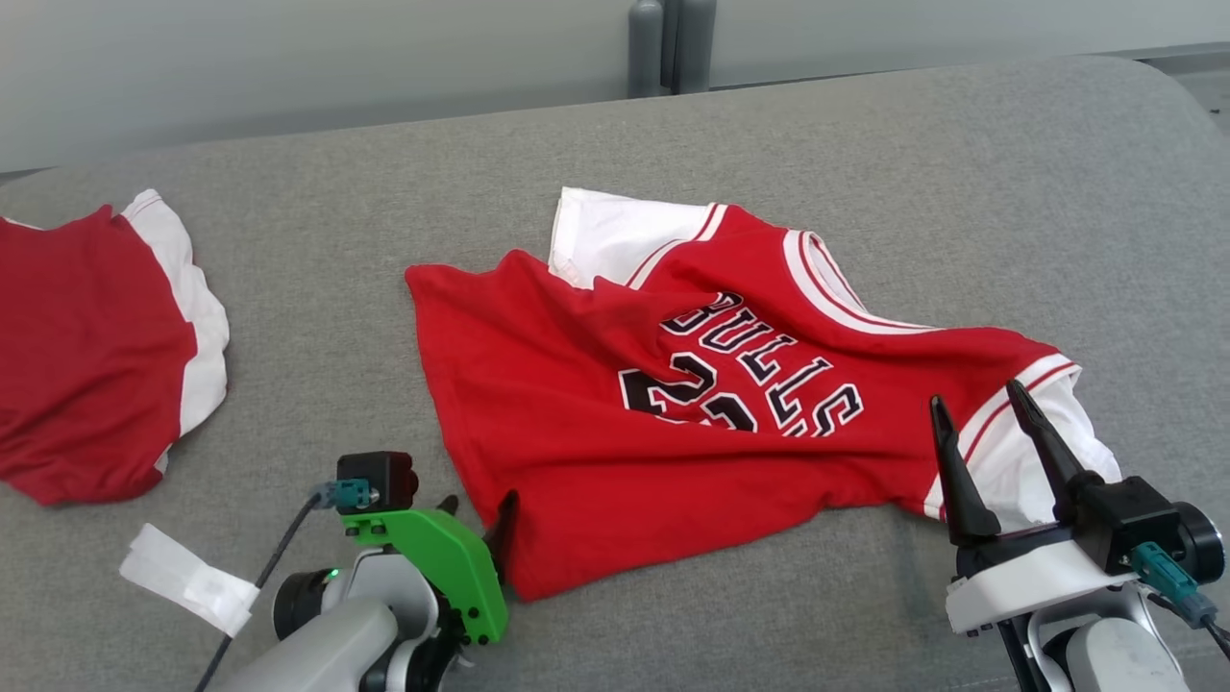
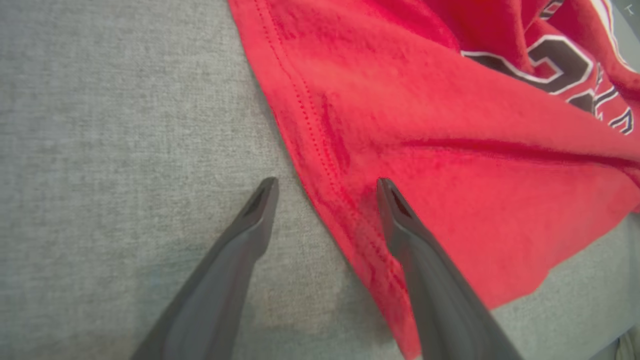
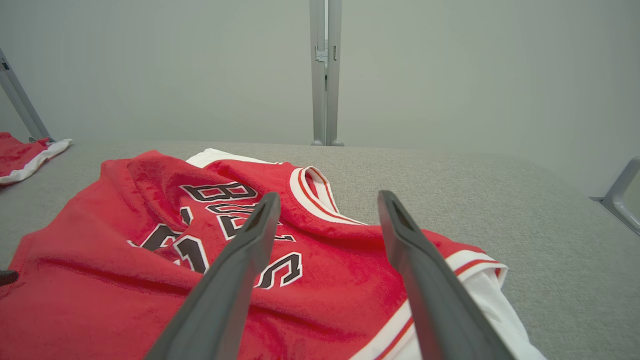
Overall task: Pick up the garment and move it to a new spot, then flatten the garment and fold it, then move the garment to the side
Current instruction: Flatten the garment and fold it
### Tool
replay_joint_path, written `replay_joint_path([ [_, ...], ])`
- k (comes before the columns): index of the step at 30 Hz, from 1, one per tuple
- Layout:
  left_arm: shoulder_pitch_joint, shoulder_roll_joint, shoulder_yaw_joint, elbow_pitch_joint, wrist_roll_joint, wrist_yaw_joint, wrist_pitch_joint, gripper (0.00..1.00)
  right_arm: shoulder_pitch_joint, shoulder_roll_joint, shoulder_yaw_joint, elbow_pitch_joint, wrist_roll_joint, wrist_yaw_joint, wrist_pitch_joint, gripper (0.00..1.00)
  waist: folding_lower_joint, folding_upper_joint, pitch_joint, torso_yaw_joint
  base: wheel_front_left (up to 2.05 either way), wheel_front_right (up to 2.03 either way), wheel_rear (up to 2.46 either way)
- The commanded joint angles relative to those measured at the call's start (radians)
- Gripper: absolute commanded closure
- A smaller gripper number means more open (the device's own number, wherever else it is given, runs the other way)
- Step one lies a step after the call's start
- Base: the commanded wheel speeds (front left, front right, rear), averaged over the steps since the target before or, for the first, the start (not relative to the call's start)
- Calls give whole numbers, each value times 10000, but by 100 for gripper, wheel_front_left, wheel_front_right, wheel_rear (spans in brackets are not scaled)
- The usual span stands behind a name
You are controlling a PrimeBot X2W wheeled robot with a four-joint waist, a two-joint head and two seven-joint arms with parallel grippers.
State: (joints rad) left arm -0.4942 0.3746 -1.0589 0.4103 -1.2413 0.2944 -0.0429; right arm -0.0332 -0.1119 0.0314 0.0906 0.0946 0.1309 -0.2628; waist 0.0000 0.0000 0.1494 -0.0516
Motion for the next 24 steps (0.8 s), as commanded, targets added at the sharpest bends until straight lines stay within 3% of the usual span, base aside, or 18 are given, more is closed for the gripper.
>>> replay_joint_path([
  [1, -105, 156, 70, 159, -168, -123, 175, 0, -79, -26, -107, -75, 19, -3, -33, 0, 0, 0, 163, -250, 0, 0, 0],
  [4, -48, 311, 91, 468, -375, -267, 462, 0, -38, 15, -154, -85, 36, -3, -33, 0, 0, 0, 291, -404, 0, 0, 0],
  [10, -207, -82, 314, 743, -793, -776, 669, 0, -140, 113, -139, -49, 49, -3, -33, 0, 0, 0, 454, -588, 0, 0, 0],
  [11, -315, -105, 343, 809, -718, -812, 577, 36, -151, 118, -144, -44, 46, -3, -33, 0, 0, 0, 475, -606, 0, 0, 0],
  [12, -402, -132, 378, 878, -679, -831, 486, 97, -160, 129, -138, -42, 35, -3, -33, 0, 0, 0, 492, -623, 0, 0, 0],
  [16, -820, -224, 555, 996, -625, -1065, 285, 100, -188, 144, -119, -35, -10, -3, -33, 0, 0, 0, 485, -688, 0, 0, 0],
  [24, -2003, -39, 929, 747, -491, -999, 475, 100, -51, 113, -202, -47, -85, -3, -33, 0, 0, 0, 392, -581, 0, 0, 0],
])
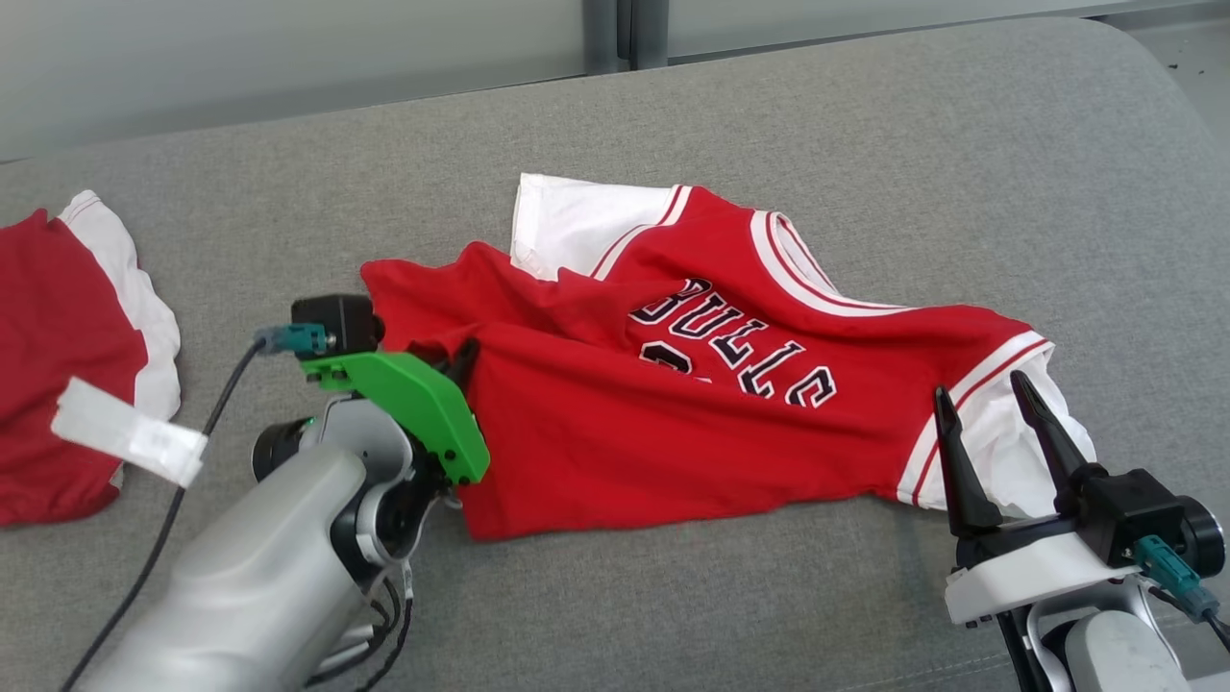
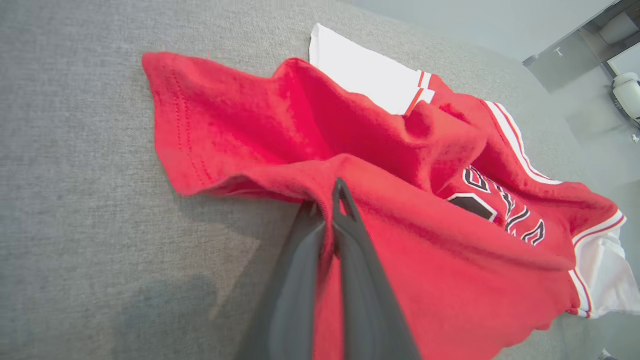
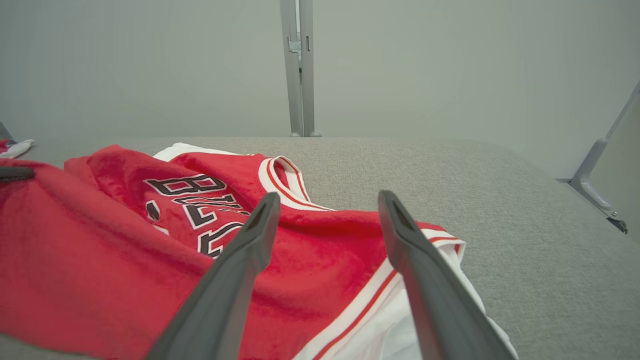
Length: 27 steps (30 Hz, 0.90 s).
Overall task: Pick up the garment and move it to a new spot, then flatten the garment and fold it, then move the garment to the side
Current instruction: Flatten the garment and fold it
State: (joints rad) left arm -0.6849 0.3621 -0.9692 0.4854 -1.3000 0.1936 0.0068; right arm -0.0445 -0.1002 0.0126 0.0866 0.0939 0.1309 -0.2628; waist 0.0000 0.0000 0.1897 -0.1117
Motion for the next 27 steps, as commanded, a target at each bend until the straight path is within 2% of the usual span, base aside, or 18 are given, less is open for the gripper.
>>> replay_joint_path([
  [1, -302, 93, 44, -31, 83, 37, 142, 100, 64, -1, -8, 4, -87, -3, -33, 0, 0, 0, -22, 44, 0, 0, 0],
  [6, -1122, 153, -111, 539, 243, 208, 916, 100, -9, 20, 169, 100, -81, -3, -33, 0, 0, 0, -86, 66, 0, 0, 0],
  [10, -1590, -105, -274, 1245, 420, 206, 1044, 100, -149, 17, 297, 148, -43, -3, -33, 0, 0, 0, -97, -45, 0, 0, 0],
  [14, -1883, -319, -143, 2027, 790, 151, 170, 100, -160, 5, 361, 179, -4, -3, -33, 0, 0, 0, -59, -123, 0, 0, 0],
  [17, -1638, -524, -318, 2722, 932, -95, -89, 100, -186, 13, 445, 207, 10, -3, -33, 0, 0, 0, -26, -231, 0, 0, 0],
  [18, -1585, -565, -328, 2934, 882, -175, -120, 65, -185, 14, 465, 201, 15, -3, -33, 0, 0, 0, -10, -255, 0, 0, 0],
  [19, -1514, -614, -252, 3150, 726, -252, -156, 0, -176, 8, 456, 191, 20, -3, -33, 0, 0, 0, 2, -270, 0, 0, 0],
  [24, -1052, -548, -53, 3433, 489, -768, -564, 0, 45, -15, 313, 156, 34, -3, -33, 0, 0, 0, -4, -298, 0, 0, 0],
  [27, -386, -53, 424, 2863, 49, -1038, -1184, 0, 225, -4, 169, 99, 22, -3, -33, 0, 0, 0, -28, -229, 0, 0, 0],
])
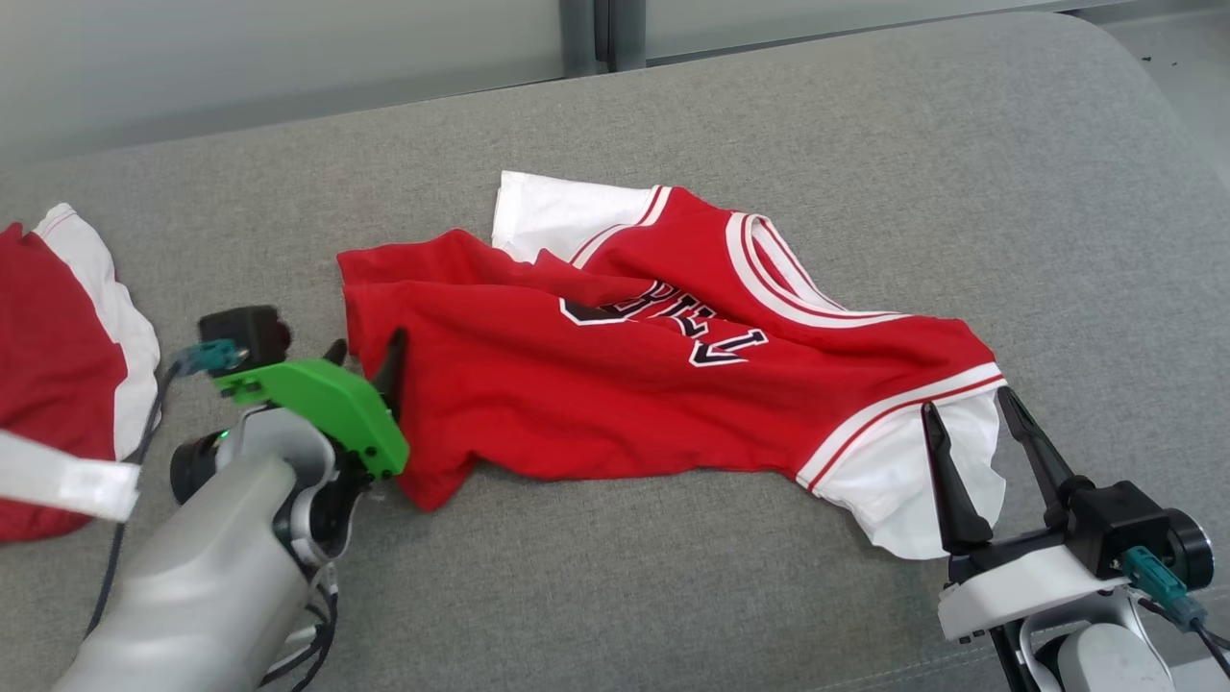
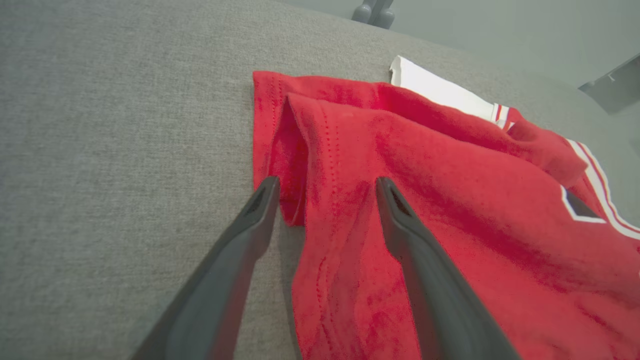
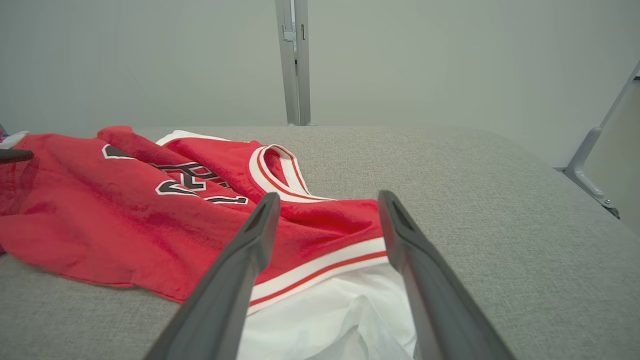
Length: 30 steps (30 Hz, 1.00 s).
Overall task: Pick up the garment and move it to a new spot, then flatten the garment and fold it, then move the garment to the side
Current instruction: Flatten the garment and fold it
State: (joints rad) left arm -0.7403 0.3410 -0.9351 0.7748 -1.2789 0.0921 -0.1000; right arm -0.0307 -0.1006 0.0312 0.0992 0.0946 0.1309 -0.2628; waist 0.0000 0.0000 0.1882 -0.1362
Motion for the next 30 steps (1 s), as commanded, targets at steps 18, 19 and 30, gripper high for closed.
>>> replay_joint_path([
  [18, 4038, 1483, 693, -5333, -1417, 1112, -920, 0, 52, -47, -58, -42, -75, -3, -33, 0, 0, 0, -26, 474, 0, 0, 0],
  [19, 4124, 1520, 687, -5496, -1446, 1076, -840, 0, 55, -68, -73, -48, -56, -3, -33, 0, 0, 0, -31, 466, 0, 0, 0],
  [30, 3976, 1632, 513, -5479, -1514, 1053, -349, 0, 62, 1, -55, 3, 0, -3, -33, 0, 0, 0, 60, 267, 0, 0, 0],
])
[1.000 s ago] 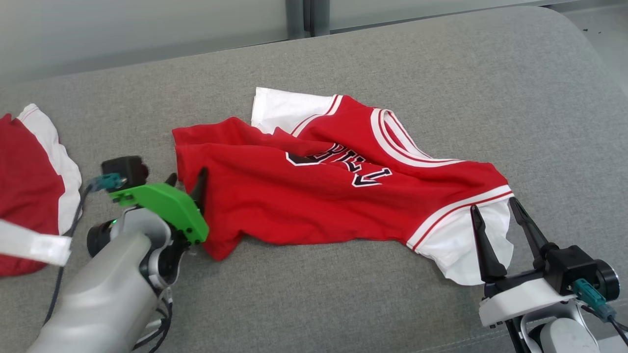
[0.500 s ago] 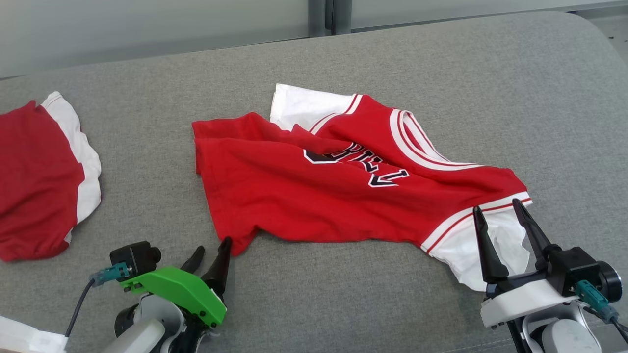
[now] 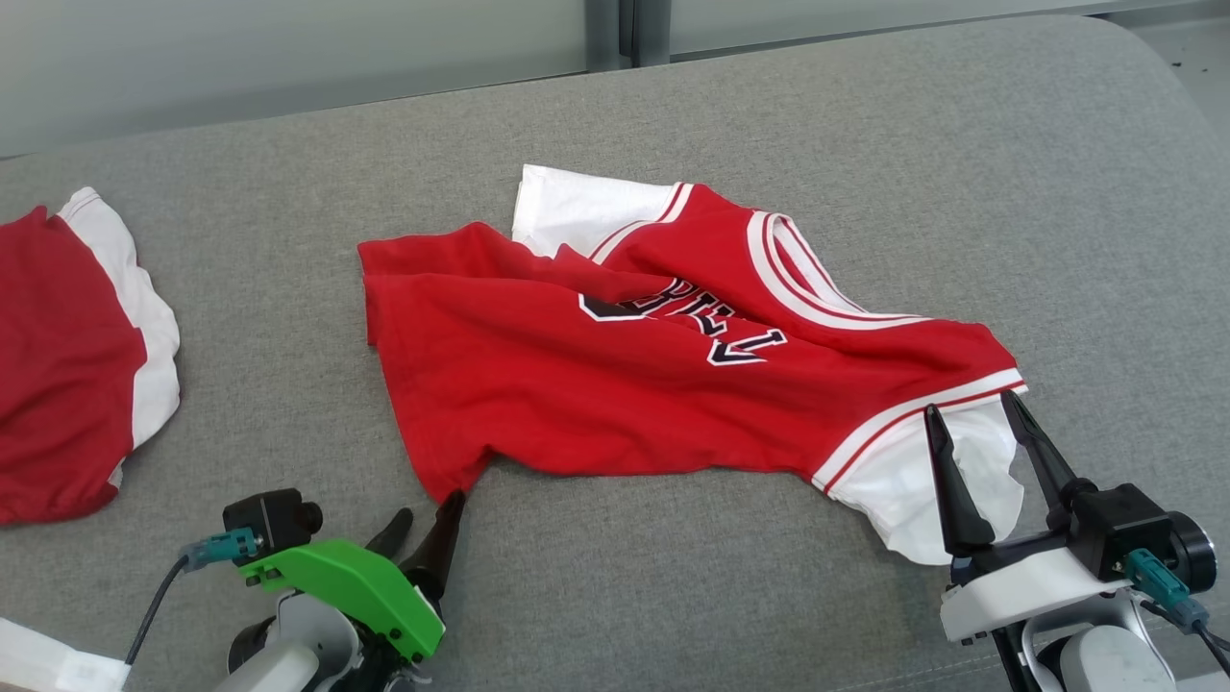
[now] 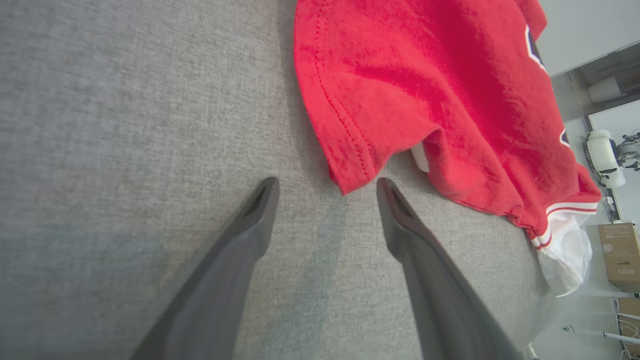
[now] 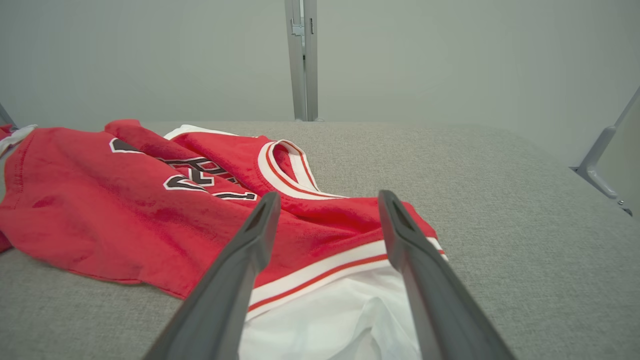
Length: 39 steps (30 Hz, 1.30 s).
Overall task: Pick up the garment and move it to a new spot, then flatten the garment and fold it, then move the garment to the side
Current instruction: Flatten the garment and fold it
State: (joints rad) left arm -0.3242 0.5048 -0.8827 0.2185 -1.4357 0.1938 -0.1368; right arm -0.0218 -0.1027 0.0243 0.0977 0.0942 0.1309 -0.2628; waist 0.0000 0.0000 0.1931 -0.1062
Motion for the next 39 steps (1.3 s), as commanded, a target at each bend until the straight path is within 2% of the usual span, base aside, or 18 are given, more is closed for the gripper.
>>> replay_joint_path([
  [1, -245, -61, -29, 144, 58, 19, 72, 0, -59, 22, 13, 11, 1, -3, -33, 0, 0, 0, 20, -57, 0, 0, 0],
  [7, -578, -323, -142, 560, 131, -248, 290, 0, -109, -18, -1, 31, 37, -3, -33, 0, 0, 0, 11, -150, 0, 0, 0],
  [8, -653, -373, -141, 648, 160, -303, 287, 52, -102, -18, -3, 35, 38, -3, -33, 0, 0, 0, 8, -156, 0, 0, 0],
  [9, -722, -405, -94, 731, 171, -347, 203, 100, -90, -16, -10, 38, 35, -3, -33, 0, 0, 0, 2, -156, 0, 0, 0],
  [12, -856, -375, -236, 852, 332, -616, 323, 100, -38, 14, -26, 66, 12, -3, -33, 0, 0, 0, -38, -139, 0, 0, 0],
  [15, -790, 56, -229, 470, 385, -930, 435, 100, 32, 41, -39, 56, -16, -3, -33, 0, 0, 0, -106, -115, 0, 0, 0],
  [19, -352, 1290, -431, -902, 543, -1130, 847, 100, 217, 71, -136, 34, 8, -3, -33, 0, 0, 0, -166, 52, 0, 0, 0],
  [24, 101, 3050, -454, -3103, 698, -878, 1389, 100, 365, 65, -208, 52, 28, -3, -33, 0, 0, 0, -149, 440, 0, 0, 0],
  [26, 229, 3463, -562, -3855, 760, -789, 1632, 100, 323, 83, -168, 52, 19, -3, -33, 0, 0, 0, -141, 578, 0, 0, 0],
  [32, 502, 3992, -1076, -4353, 1184, -537, 2124, 100, 120, 35, -20, 103, 21, -3, -33, 0, 0, 0, -123, 738, 0, 0, 0],
  [37, 792, 3684, -1235, -4168, 1115, -465, 1933, 100, 127, -49, -40, 116, 39, -3, -33, 0, 0, 0, -120, 819, 0, 0, 0],
  [38, 852, 3620, -1235, -4166, 1049, -490, 1877, 95, 153, -73, -55, 119, 50, -3, -33, 0, 0, 0, -120, 827, 0, 0, 0],
  [39, 894, 3562, -1201, -4161, 981, -531, 1842, 96, 180, -94, -67, 125, 59, -3, -33, 0, 0, 0, -117, 836, 0, 0, 0],
])
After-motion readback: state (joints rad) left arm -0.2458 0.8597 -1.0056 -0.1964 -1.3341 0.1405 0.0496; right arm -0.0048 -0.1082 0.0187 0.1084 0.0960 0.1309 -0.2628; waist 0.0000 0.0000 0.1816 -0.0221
